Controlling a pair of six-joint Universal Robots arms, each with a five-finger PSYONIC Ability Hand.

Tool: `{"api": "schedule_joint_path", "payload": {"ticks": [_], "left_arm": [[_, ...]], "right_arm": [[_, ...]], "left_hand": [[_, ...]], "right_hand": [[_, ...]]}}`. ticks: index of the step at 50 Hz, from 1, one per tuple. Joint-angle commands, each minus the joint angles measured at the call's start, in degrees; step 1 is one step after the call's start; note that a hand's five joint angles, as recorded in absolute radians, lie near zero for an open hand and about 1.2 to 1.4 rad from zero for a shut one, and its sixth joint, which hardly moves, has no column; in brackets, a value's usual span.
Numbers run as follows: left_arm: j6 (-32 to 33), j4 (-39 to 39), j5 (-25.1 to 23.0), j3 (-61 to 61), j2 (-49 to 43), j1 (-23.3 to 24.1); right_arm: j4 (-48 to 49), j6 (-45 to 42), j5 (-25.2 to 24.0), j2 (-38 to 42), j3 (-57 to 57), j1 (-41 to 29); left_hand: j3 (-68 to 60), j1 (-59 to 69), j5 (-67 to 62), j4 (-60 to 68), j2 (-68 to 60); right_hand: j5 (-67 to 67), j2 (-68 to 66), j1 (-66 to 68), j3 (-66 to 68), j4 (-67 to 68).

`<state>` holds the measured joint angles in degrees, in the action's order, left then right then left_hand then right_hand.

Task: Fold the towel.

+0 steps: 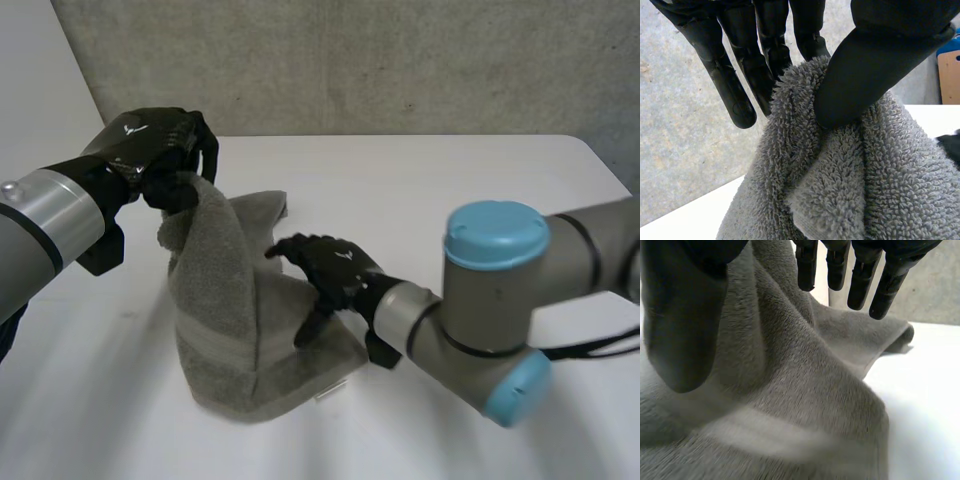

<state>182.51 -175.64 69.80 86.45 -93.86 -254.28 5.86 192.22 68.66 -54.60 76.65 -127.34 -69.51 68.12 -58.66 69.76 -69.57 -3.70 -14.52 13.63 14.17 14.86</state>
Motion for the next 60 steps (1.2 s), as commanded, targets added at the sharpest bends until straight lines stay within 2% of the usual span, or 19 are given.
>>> {"api": "schedule_joint_path", "payload": {"ticks": [1, 7, 10, 12, 13, 14, 15, 16, 20, 26, 34, 46, 47, 48, 50, 52, 55, 59, 60], "left_arm": [[-1.2, 0.5, 0.0, 0.5, 2.9, 0.3], [-3.1, 0.5, -0.2, 0.6, 4.4, 0.6], [-4.2, 0.4, -0.3, 0.6, 4.5, 1.0], [-4.7, 0.2, -0.3, 0.5, 4.5, 2.1], [-4.7, 0.2, -0.3, 0.5, 4.5, 2.1], [-4.8, 0.1, -0.3, 0.4, 4.5, 2.9], [-4.8, 0.1, -0.3, 0.4, 4.5, 2.9], [-4.9, 0.0, -0.3, 0.4, 4.4, 3.7], [-5.0, -0.8, -0.1, 0.0, 2.9, 6.1], [-5.7, -3.7, 0.4, -1.0, -2.6, 11.1], [-6.8, -7.9, 4.6, -5.1, -16.1, 24.6], [-11.1, -8.9, 7.5, -6.1, -24.5, 35.2], [-11.6, -8.9, 7.5, -5.4, -24.5, 35.9], [-11.7, -8.9, 7.5, -5.4, -24.5, 35.9], [-11.5, -9.2, 7.4, -3.9, -23.7, 36.0], [-11.0, -9.4, 7.5, -3.9, -23.0, 36.0], [-11.1, -9.8, 7.9, -4.3, -21.7, 34.6], [-10.9, -10.3, 8.2, -4.5, -20.7, 25.5], [-10.9, -10.3, 8.2, -4.5, -20.7, 25.5]], "right_arm": [[-3.7, -0.1, 0.4, 11.8, -16.7, -1.4], [-8.8, -0.4, 0.2, 19.3, -26.5, -1.6], [-13.4, -0.8, -0.1, 23.2, -32.4, -1.6], [-16.7, -1.7, 0.5, 25.2, -37.0, -1.6], [-16.7, -1.7, 0.5, 25.2, -37.0, -1.6], [-17.8, -2.8, 0.9, 25.1, -38.3, -1.5], [-17.8, -2.8, 0.9, 25.1, -38.3, -1.5], [-18.5, -4.3, 1.6, 24.5, -39.0, -1.4], [-19.6, -11.0, 6.9, 17.0, -37.9, 0.3], [-20.4, -22.1, 9.6, 9.7, -33.8, 6.5], [-25.8, -46.3, 10.4, 4.5, -23.9, 12.4], [-26.6, -54.3, 10.5, 2.2, -16.8, 13.5], [-26.3, -54.3, 10.4, 1.7, -16.2, 13.6], [-26.3, -54.3, 10.4, 1.7, -16.2, 13.6], [-26.3, -54.3, 10.4, 1.2, -15.4, 13.6], [-26.3, -54.3, 10.4, 1.2, -15.0, 13.6], [-26.2, -54.4, 10.3, 1.1, -14.3, 13.7], [-25.2, -54.7, 10.2, 1.0, -13.1, 13.8], [-25.2, -54.7, 10.2, 1.0, -13.1, 13.8]], "left_hand": [[-10.5, 11.9, -11.3, 10.2, -10.4], [-10.5, 11.9, -11.3, 10.2, -10.4], [-10.5, 11.9, -11.3, 10.2, -10.4], [-10.5, 11.9, -11.3, 10.2, -10.4], [-10.5, 11.9, -11.3, 10.2, -10.4], [-10.5, 11.9, -11.3, 10.2, -10.4], [-10.5, 11.9, -11.3, 10.2, -10.4], [-10.5, 11.9, -11.3, 10.2, -10.4], [-10.5, 11.9, -11.3, 10.2, -10.4], [-10.5, 11.9, -11.3, 10.2, -10.4], [-10.5, 11.9, -11.3, 10.2, -10.4], [-10.5, 11.9, -11.3, 10.2, -10.4], [-0.4, 1.7, -1.2, 0.1, -0.3], [-0.2, 1.6, -1.1, 0.0, -0.2], [47.3, -45.9, 46.4, -47.5, 47.3], [57.0, -55.6, 56.2, -57.3, 57.1], [58.6, -57.2, 57.8, -58.9, 58.7], [58.8, -57.4, 57.9, -59.0, 58.8], [58.8, -57.4, 57.9, -59.0, 58.8]], "right_hand": [[3.7, 4.5, -3.6, -4.2, -4.9], [3.7, 4.5, -3.6, -4.2, -4.9], [-4.6, -3.8, 4.7, 4.2, 3.5], [-34.0, -33.2, 34.1, 33.6, 32.9], [-34.2, -33.4, 34.3, 33.8, 33.1], [-54.5, -53.7, 54.6, 54.1, 53.4], [-54.7, -53.9, 54.8, 54.3, 53.6], [-66.2, -65.4, 66.3, 65.7, 65.0], [-66.3, -65.5, 66.4, 65.8, 65.1], [-66.3, -65.5, 66.4, 65.8, 65.1], [-66.3, -65.5, 66.4, 65.8, 65.1], [-66.3, -65.5, 66.4, 65.8, 65.1], [-66.3, -65.5, 66.4, 65.8, 65.1], [-66.3, -65.5, 66.4, 65.8, 65.1], [-66.3, -65.5, 66.4, 65.8, 65.1], [-66.3, -65.5, 66.4, 65.8, 65.1], [-66.3, -65.5, 66.4, 65.8, 65.1], [-66.3, -65.5, 66.4, 65.8, 65.1], [-66.3, -65.5, 66.4, 65.8, 65.1]]}}
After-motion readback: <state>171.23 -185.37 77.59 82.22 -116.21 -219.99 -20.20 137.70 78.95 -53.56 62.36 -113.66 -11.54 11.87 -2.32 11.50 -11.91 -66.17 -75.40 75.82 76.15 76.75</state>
